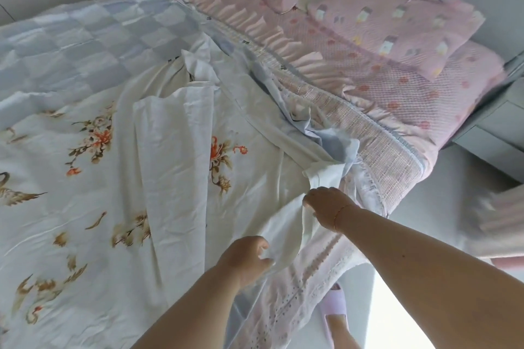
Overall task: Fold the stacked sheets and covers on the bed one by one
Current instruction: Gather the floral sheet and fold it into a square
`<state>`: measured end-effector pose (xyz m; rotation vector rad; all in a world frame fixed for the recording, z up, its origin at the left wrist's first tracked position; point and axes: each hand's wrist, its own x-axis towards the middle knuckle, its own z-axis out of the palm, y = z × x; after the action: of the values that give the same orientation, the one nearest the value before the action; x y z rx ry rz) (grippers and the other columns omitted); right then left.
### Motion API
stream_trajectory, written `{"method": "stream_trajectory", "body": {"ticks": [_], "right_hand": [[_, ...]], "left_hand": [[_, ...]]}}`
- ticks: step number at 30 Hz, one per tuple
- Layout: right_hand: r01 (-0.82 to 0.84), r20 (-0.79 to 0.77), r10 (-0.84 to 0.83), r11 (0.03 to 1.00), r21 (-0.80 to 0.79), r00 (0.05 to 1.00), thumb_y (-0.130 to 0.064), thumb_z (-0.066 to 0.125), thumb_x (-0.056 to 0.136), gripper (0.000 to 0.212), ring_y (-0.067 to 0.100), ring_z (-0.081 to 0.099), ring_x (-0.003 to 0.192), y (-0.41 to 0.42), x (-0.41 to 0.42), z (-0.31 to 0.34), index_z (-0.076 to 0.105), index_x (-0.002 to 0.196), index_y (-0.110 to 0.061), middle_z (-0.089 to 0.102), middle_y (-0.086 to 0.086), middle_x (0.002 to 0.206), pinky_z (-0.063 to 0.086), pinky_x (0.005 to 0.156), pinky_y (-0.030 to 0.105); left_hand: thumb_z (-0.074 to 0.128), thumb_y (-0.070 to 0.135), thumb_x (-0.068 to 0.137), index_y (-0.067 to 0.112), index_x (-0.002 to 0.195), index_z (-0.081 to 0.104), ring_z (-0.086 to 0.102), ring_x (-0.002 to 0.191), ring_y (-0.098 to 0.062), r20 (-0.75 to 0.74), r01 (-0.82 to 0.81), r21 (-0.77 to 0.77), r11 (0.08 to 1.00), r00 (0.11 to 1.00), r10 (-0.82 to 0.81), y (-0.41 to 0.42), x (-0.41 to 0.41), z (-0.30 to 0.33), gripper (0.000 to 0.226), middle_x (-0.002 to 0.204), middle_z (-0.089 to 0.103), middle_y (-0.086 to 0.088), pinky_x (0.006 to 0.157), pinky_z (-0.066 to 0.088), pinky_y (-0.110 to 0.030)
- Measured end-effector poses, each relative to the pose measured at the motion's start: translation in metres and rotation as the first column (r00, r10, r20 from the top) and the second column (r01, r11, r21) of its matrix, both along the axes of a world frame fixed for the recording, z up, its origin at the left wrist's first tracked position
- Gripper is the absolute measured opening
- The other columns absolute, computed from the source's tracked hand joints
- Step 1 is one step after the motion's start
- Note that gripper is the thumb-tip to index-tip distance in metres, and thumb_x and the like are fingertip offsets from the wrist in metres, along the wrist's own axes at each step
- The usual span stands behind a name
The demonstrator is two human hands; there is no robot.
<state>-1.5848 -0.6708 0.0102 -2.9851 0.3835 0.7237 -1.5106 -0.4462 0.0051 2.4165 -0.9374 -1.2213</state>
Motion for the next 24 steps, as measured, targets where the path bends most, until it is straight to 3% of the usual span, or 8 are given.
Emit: {"method": "stream_trajectory", "body": {"ticks": [3,7,10,13,16,19,21,24], "right_hand": [[-0.229,-0.066,0.226,0.972,-0.046,0.972,-0.006,0.048,0.089,0.048,0.018,0.036,0.132,-0.04,0.026,-0.009,0.044,0.134,-0.022,0.044,-0.003,0.138,0.029,0.103,0.032],[-0.51,-0.273,0.476,0.858,-0.067,0.836,-0.011,0.055,0.088,0.063,0.015,0.009,0.146,-0.089,0.063,-0.023,0.031,0.144,-0.025,0.029,-0.007,0.152,0.011,0.116,0.039],[-0.652,-0.304,0.604,0.753,-0.082,0.736,-0.014,0.055,0.089,0.044,0.016,0.027,0.138,-0.118,0.069,-0.03,0.048,0.131,-0.026,0.052,-0.005,0.134,0.006,0.118,0.043],[-0.75,-0.269,0.707,0.652,-0.11,0.654,-0.007,0.057,0.085,0.019,0.021,0.043,0.12,-0.156,0.072,-0.036,0.065,0.09,-0.023,0.063,-0.006,0.101,0.017,0.115,0.037],[-0.765,-0.28,0.737,0.644,0.017,0.615,-0.003,0.057,0.084,0.016,0.026,0.052,0.102,-0.178,0.072,-0.023,0.068,0.091,-0.012,0.061,0.002,0.09,0.039,0.095,0.031],[-0.673,-0.406,0.656,0.729,0.123,0.637,0.001,0.053,0.087,0.022,0.023,0.047,0.082,-0.195,0.068,-0.011,0.063,0.105,-0.005,0.047,0.001,0.074,0.036,0.073,0.028],[-0.648,-0.52,0.616,0.747,0.147,0.592,-0.002,0.058,0.087,0.023,0.024,0.051,0.083,-0.2,0.065,-0.013,0.063,0.109,-0.007,0.051,0.001,0.076,0.043,0.078,0.029],[-0.668,-0.695,0.539,0.735,0.112,0.476,-0.018,0.068,0.085,0.037,0.024,0.058,0.095,-0.198,0.058,-0.022,0.061,0.12,-0.009,0.061,0.004,0.103,0.047,0.094,0.03]], "left_hand": [[0.062,0.04,0.09,0.024,0.133,0.053,0.056,0.115,-0.012,-0.006,-0.021,0.016,1.0,1.0,0.021,-0.043,0.006,-0.008,0.047,0.129,0.058,0.004,0.099,0.045,-0.028],[0.062,0.039,0.09,0.023,0.136,0.051,0.054,0.121,-0.012,-0.01,-0.097,0.057,0.994,0.995,0.098,-0.095,0.01,-0.022,0.05,0.135,0.054,0.004,0.102,0.042,-0.026],[0.064,0.037,0.089,0.023,0.138,0.048,0.049,0.126,-0.013,0.008,-0.113,0.108,0.988,0.994,0.113,-0.127,0.005,-0.031,0.054,0.14,0.049,0.004,0.105,0.04,-0.027],[0.069,0.04,0.082,0.025,0.14,0.045,0.045,0.128,-0.015,0.042,-0.098,0.127,0.987,0.995,0.093,-0.162,0.0,-0.036,0.064,0.14,0.046,0.004,0.104,0.039,-0.028],[0.076,0.041,0.075,0.026,0.144,0.036,0.042,0.131,-0.017,0.025,-0.02,0.197,0.98,1.0,0.016,-0.18,-0.004,-0.041,0.081,0.143,0.042,0.004,0.105,0.041,-0.032],[0.069,0.02,0.082,0.027,0.144,0.037,0.048,0.13,-0.021,-0.005,0.053,0.276,0.96,0.999,-0.054,-0.202,-0.012,-0.044,0.07,0.141,0.049,0.0,0.104,0.042,-0.032],[0.06,0.01,0.087,0.021,0.133,0.053,0.054,0.123,-0.023,-0.025,0.086,0.287,0.954,0.996,-0.082,-0.215,-0.018,-0.042,0.048,0.132,0.058,-0.004,0.098,0.044,-0.028],[0.063,0.009,0.086,0.013,0.11,0.063,0.061,0.109,-0.025,-0.117,0.102,0.308,0.946,0.991,-0.069,-0.227,-0.025,-0.041,0.025,0.114,0.064,-0.007,0.079,0.042,-0.025]]}}
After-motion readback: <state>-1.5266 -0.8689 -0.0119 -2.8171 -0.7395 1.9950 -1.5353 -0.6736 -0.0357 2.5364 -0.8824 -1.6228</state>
